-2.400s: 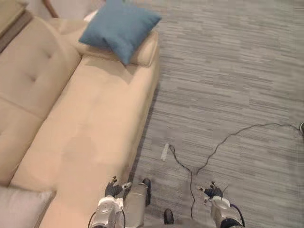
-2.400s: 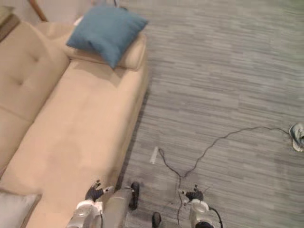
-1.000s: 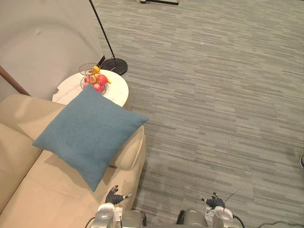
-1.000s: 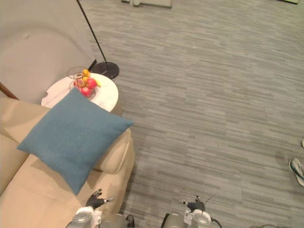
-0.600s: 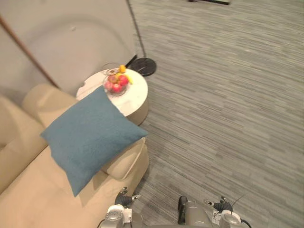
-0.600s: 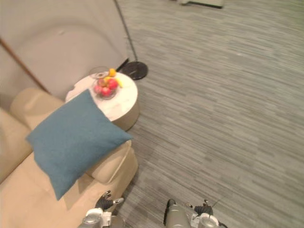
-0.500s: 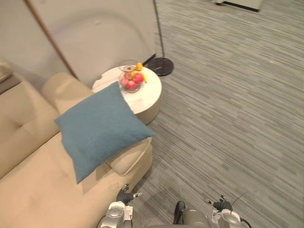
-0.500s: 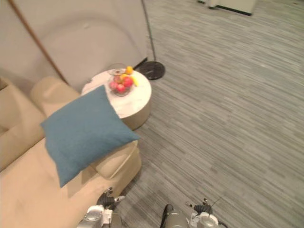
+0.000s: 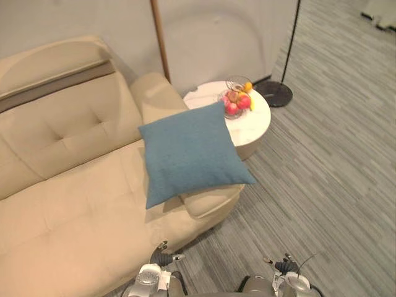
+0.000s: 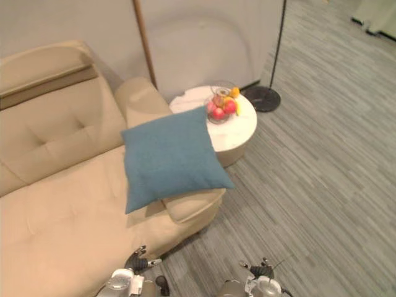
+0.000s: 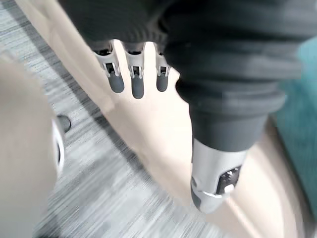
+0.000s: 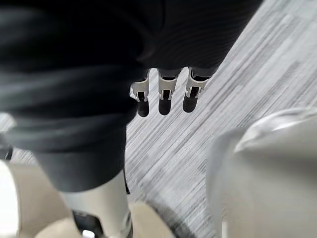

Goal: Pick up cushions and gather them together orderly.

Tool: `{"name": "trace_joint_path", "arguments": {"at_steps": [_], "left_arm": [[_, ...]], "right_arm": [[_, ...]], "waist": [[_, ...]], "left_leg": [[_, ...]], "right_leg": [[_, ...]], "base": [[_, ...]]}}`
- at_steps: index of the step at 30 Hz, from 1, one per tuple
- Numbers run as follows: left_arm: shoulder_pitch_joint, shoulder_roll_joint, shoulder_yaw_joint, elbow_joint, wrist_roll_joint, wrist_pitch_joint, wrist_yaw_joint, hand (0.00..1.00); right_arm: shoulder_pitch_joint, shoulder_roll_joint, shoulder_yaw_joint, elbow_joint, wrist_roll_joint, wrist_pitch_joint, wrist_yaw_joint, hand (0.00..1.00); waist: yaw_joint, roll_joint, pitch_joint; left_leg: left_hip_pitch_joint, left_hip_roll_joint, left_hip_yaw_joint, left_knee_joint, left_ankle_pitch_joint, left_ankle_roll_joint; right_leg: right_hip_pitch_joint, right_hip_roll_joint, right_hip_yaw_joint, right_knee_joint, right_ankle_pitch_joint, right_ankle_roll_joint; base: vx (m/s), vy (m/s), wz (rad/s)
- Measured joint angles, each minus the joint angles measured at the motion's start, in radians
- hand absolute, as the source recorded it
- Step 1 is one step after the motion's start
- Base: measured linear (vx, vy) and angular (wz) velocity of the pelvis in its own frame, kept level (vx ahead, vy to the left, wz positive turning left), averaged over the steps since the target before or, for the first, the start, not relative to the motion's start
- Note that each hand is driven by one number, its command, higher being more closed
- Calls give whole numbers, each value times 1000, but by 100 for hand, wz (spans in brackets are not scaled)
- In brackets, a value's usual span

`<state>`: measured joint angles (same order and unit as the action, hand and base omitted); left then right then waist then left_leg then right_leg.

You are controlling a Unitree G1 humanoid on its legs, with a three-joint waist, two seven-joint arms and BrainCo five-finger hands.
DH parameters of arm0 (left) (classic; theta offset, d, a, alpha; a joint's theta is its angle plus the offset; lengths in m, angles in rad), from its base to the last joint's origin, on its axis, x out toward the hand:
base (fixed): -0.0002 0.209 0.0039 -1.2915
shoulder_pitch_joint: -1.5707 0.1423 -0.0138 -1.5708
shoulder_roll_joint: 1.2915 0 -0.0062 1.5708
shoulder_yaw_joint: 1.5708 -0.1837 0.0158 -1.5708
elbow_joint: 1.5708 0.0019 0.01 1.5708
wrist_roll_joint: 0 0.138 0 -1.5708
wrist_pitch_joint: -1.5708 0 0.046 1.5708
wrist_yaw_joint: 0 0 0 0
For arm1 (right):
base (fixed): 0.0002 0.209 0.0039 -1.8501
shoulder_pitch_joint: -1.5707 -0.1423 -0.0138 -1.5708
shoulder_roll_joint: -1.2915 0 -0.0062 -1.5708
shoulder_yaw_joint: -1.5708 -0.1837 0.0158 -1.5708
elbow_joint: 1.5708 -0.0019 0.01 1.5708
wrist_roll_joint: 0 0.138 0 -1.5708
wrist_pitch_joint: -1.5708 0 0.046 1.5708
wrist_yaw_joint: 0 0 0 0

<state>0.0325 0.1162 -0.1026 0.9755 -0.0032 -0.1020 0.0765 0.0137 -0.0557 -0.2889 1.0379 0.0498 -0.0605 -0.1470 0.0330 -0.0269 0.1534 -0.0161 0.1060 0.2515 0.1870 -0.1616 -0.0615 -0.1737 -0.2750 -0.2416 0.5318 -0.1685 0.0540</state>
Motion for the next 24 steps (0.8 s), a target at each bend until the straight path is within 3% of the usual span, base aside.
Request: {"name": "trace_joint_path", "arguments": {"at_steps": [1,3,5,6,9,11,16,24], "left_arm": [[1,1,9,8,0,0,2,0],[1,0,8,14,0,0,3,0],[-8,1,7,30,1,-1,3,0],[-11,-14,8,35,2,-3,2,0],[-11,-44,33,36,-1,-3,6,0],[-15,-51,44,36,-2,-4,6,0],[-21,-35,46,29,-22,-11,6,0],[-21,69,144,-203,-80,-20,26,0]], "right_arm": [[3,0,1,0,6,0,0,0],[5,-1,1,0,32,0,0,0],[15,-8,-3,0,36,-1,0,0],[18,-20,-11,-3,38,-4,-1,0],[8,-28,-24,-24,38,-7,0,0],[28,-14,-24,-37,38,-7,0,0],[32,-20,-25,-59,37,-9,-4,0],[64,-115,-64,-483,27,-26,-11,0]], "waist": [[-4,-1,0],[-20,2,5],[-41,-6,4],[-27,19,-2],[-25,48,-4],[-27,46,-5],[-26,13,-25],[-34,18,-28]], "left_leg": [[-1,3,-40,-10,0,0],[-2,6,-89,-9,-1,-6],[-1,-6,-155,8,3,-38],[-4,9,-181,3,1,-45],[9,43,-189,-34,10,-65],[33,56,-216,-50,12,-69],[35,46,-241,-64,14,-72],[14,5,-263,-70,25,-56]], "right_leg": [[-5,68,69,-57,-26,1],[-17,137,166,-125,-25,6],[-2,167,211,-178,-1,7],[1,183,198,-184,-6,0],[21,215,170,-202,-8,-5],[71,227,140,-238,-8,-6],[118,222,111,-304,4,-11],[153,188,89,-399,52,8]], "base": [[39,-125,73],[47,-160,75],[101,-201,77],[161,-181,39],[157,-139,7],[138,-89,39],[90,12,23],[10,60,10]]}}
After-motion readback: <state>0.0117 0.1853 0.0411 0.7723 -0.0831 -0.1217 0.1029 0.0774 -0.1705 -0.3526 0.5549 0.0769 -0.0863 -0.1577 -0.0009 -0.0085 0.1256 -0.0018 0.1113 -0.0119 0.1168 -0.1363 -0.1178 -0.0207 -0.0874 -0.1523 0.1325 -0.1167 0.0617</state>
